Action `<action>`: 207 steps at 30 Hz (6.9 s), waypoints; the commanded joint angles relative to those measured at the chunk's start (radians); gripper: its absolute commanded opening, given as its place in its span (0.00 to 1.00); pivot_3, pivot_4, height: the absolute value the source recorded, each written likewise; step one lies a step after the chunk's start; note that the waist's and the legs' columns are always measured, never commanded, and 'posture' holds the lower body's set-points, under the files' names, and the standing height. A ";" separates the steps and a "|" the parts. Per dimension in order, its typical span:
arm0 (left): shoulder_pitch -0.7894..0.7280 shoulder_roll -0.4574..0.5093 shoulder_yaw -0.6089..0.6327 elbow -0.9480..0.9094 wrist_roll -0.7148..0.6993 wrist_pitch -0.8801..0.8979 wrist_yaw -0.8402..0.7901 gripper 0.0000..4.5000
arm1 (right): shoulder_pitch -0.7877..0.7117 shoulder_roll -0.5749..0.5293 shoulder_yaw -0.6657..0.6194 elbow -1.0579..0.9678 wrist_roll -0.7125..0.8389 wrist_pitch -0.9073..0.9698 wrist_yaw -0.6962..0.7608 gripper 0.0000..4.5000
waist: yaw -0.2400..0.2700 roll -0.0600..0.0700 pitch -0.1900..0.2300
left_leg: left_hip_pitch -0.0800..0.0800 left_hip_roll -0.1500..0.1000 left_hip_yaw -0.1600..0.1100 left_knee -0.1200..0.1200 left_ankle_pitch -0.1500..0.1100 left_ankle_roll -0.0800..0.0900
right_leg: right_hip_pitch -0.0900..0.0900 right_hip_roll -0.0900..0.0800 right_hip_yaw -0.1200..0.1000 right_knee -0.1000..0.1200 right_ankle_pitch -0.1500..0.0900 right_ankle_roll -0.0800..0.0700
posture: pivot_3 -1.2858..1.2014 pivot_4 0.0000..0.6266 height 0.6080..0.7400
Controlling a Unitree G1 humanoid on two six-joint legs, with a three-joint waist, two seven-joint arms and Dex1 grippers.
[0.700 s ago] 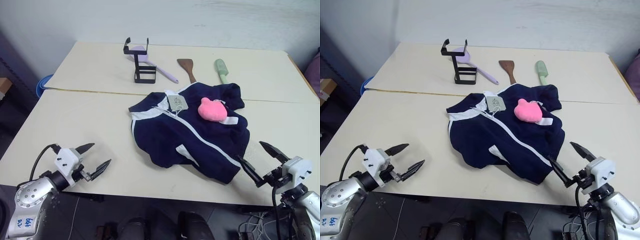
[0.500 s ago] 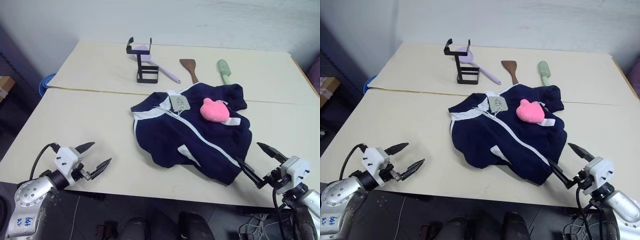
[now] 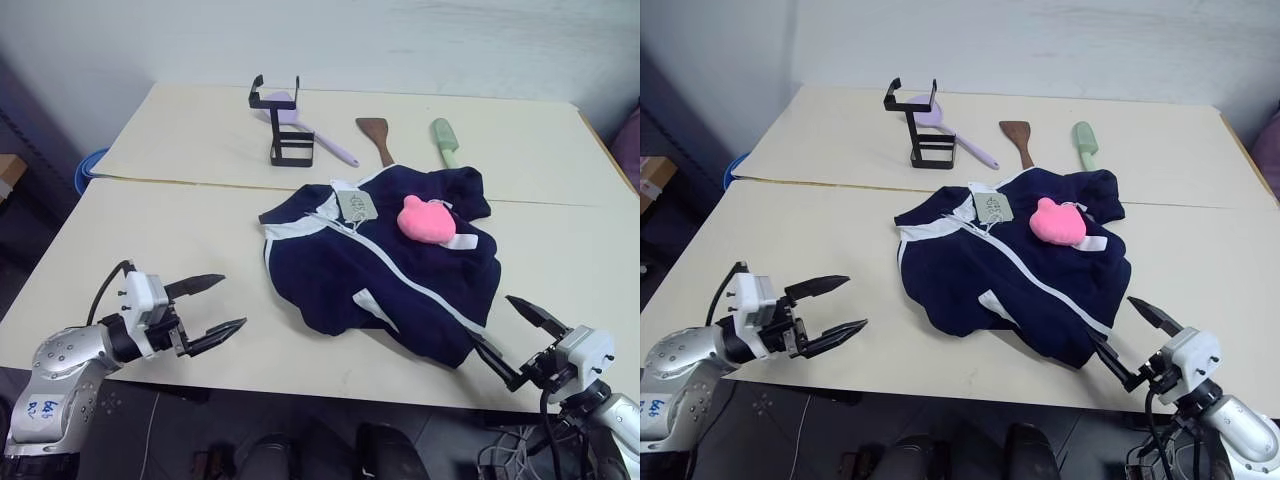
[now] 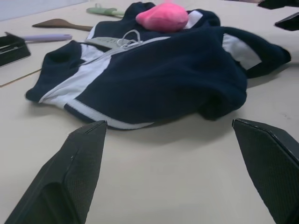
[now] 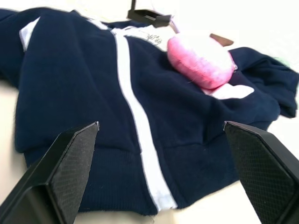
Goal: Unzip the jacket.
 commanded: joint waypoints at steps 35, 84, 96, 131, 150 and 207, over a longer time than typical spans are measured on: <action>-0.272 -0.174 -0.227 -0.039 -0.021 0.100 0.067 1.00 | -0.478 -0.444 -0.321 0.352 -0.058 0.488 0.179 0.00 | 0.050 0.001 0.001 | -0.018 -0.005 -0.010 0.010 0.004 0.004 | -0.001 0.005 -0.023 -0.001 0.003 0.006 | 0.52 0.24 1.00; -0.647 -0.184 -0.518 0.896 0.519 -0.755 -0.232 0.17 | 0.035 -0.243 0.122 -0.278 -0.295 0.384 -0.106 0.00 | 0.018 -0.005 -0.001 | -0.009 -0.007 -0.005 0.006 0.008 0.008 | 0.002 0.003 -0.017 -0.001 0.007 0.009 | 0.52 0.24 1.00; -0.123 -0.024 -0.477 -0.030 0.196 -0.089 -0.151 0.01 | -0.133 -0.400 0.022 0.225 -0.084 0.122 0.360 0.00 | 0.007 -0.003 0.002 | 0.001 -0.004 -0.009 0.004 0.006 0.007 | 0.015 -0.001 -0.009 -0.012 0.006 0.007 | 0.52 0.24 1.00; -0.470 -0.085 -0.344 0.317 0.170 -0.100 -0.233 1.00 | -0.582 -0.307 0.235 -0.206 0.415 1.074 -0.004 1.00 | 0.022 0.002 0.003 | -0.010 -0.004 -0.005 0.004 0.005 0.003 | -0.001 0.006 -0.016 -0.003 0.007 0.002 | 0.52 0.24 1.00; -0.406 -0.162 -0.406 0.401 0.288 -0.214 -0.216 1.00 | -1.040 0.045 0.522 0.279 0.099 1.217 -0.202 1.00 | 0.013 0.001 0.003 | -0.026 -0.005 -0.006 0.017 0.007 0.006 | -0.014 0.005 -0.019 0.010 0.007 0.003 | 0.52 0.24 1.00; -0.360 -0.145 -0.467 0.415 0.375 -0.139 -0.120 1.00 | -0.424 0.028 -0.252 -0.202 0.301 0.858 -0.253 0.01 | 0.003 0.002 0.001 | -0.020 -0.005 -0.001 0.014 0.006 0.006 | -0.014 0.005 -0.012 0.011 0.007 0.003 | 0.52 0.24 1.00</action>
